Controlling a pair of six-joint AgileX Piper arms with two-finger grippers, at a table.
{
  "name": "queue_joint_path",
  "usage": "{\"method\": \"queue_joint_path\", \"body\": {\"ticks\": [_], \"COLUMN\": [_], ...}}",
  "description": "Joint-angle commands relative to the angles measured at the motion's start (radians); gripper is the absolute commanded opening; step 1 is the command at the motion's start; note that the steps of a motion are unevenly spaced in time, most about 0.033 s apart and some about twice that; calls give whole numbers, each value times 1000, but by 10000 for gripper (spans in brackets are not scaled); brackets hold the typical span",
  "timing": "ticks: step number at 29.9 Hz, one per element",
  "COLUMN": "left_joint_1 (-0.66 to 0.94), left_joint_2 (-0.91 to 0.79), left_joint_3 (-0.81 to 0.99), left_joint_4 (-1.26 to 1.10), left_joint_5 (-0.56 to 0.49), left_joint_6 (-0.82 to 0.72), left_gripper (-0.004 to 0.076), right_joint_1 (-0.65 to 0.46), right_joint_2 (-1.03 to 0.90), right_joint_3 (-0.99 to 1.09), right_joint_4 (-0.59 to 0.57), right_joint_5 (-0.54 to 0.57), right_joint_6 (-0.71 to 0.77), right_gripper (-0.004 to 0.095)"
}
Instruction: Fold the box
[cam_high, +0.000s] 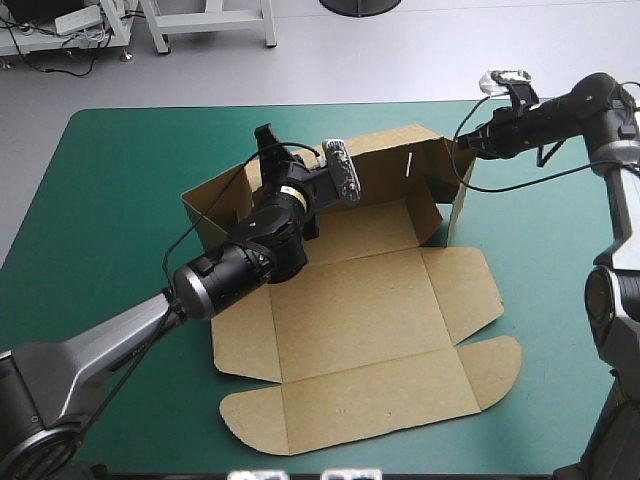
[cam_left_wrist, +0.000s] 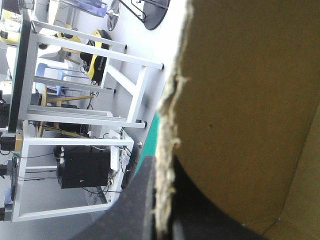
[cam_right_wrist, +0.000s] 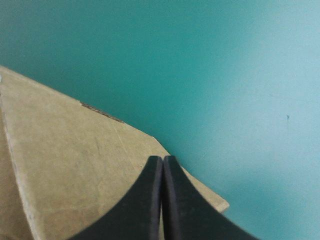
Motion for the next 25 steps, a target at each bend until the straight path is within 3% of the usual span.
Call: {"method": "queue_joint_path", "body": {"ticks": [1,7,17,25], "left_joint_1": [-9,-7,-7,-7], "left_joint_2": [-48,-48,-48,-17], "left_joint_3": [-30,-30,-30,-30], "left_joint_4": [57,69,68,-17], "left_joint_5": [-66,-56,-35,-36], "left_joint_6": [-33,-33,-31,51], "left_gripper": [-6,-6,-6,-6], "right_joint_1": [53,114,114,114], "right_joint_2": [-91,-114,-119,-119], "right_joint_3": [-23,-23,-23,-23], "right_joint_4": [26,-71,-105,-226], "right_joint_5": [41,41,41,-7], "right_joint_6": [38,65,56,37], "right_gripper": [-25,-25,-25,-25]}}
